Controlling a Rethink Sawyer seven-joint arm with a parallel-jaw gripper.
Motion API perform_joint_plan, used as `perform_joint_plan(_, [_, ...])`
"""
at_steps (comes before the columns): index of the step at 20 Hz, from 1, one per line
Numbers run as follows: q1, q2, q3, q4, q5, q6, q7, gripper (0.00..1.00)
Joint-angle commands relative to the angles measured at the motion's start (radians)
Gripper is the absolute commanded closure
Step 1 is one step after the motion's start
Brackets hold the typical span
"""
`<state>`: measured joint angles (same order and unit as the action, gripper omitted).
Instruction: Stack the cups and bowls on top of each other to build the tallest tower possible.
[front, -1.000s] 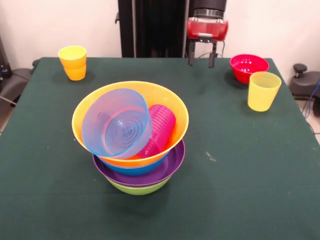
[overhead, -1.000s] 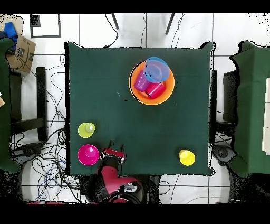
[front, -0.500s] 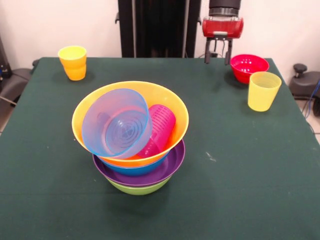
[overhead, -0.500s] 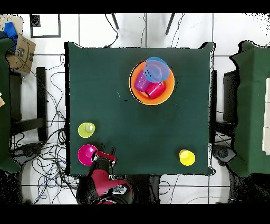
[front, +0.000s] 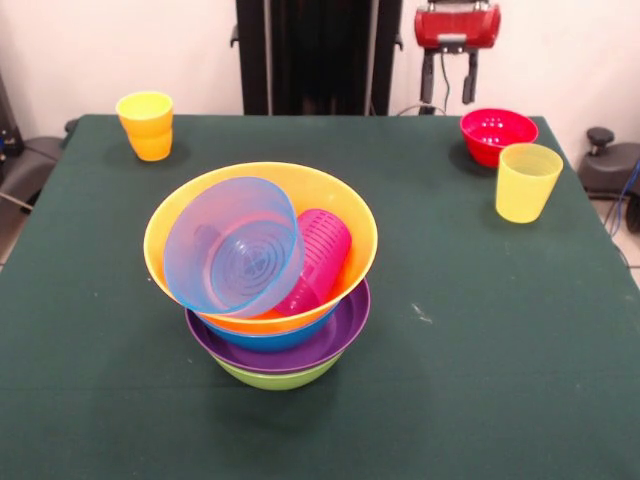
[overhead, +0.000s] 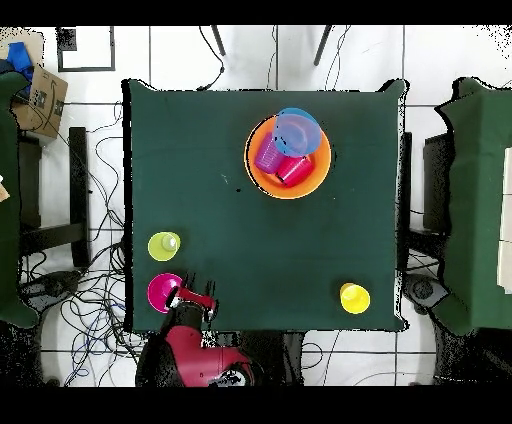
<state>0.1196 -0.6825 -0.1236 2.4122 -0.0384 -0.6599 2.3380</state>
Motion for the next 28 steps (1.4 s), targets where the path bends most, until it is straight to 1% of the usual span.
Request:
perform_joint_plan(1, [-0.080,-0.201,0.158,0.061,-0.028,0.289,0.158,0.00])
perform_joint_plan(2, [-0.083,-0.195,0.163,0.055,-0.028,0.289,0.155,0.00])
perform_joint_plan(3, [-0.082,-0.172,0.163,0.043,-0.026,0.278,0.154,0.00])
perform_joint_plan(4, [-0.092,-0.161,0.164,0.031,-0.031,0.278,0.147,0.00])
perform_joint_plan(5, [-0.089,-0.124,0.164,0.016,-0.030,0.259,0.149,0.00])
perform_joint_plan(7, [-0.069,-0.057,0.152,-0.008,-0.011,0.222,0.157,0.00])
perform_joint_plan(9, [-0.031,-0.033,0.124,-0.016,0.031,0.236,0.149,0.00])
perform_joint_plan(11, [0.033,-0.036,0.081,-0.008,0.083,0.245,0.136,0.00])
perform_joint_plan(14, [0.091,-0.079,0.045,0.004,0.107,0.302,0.094,0.00])
perform_joint_plan(16, [0.116,-0.085,0.031,0.002,0.109,0.330,0.073,0.00])
perform_joint_plan(17, [0.117,-0.063,0.029,-0.006,0.099,0.323,0.068,0.00])
perform_joint_plan(18, [0.120,-0.020,0.029,-0.021,0.086,0.296,0.068,0.00])
perform_joint_plan(20, [0.140,0.072,0.027,-0.060,0.082,0.238,0.072,0.00])
perform_joint_plan(24, [0.252,0.194,0.002,-0.120,0.168,0.186,0.096,0.00])
perform_joint_plan(26, [0.285,0.255,-0.003,-0.151,0.192,0.157,0.105,0.00])
perform_joint_plan(28, [0.295,0.316,-0.011,-0.188,0.194,0.126,0.099,0.00])
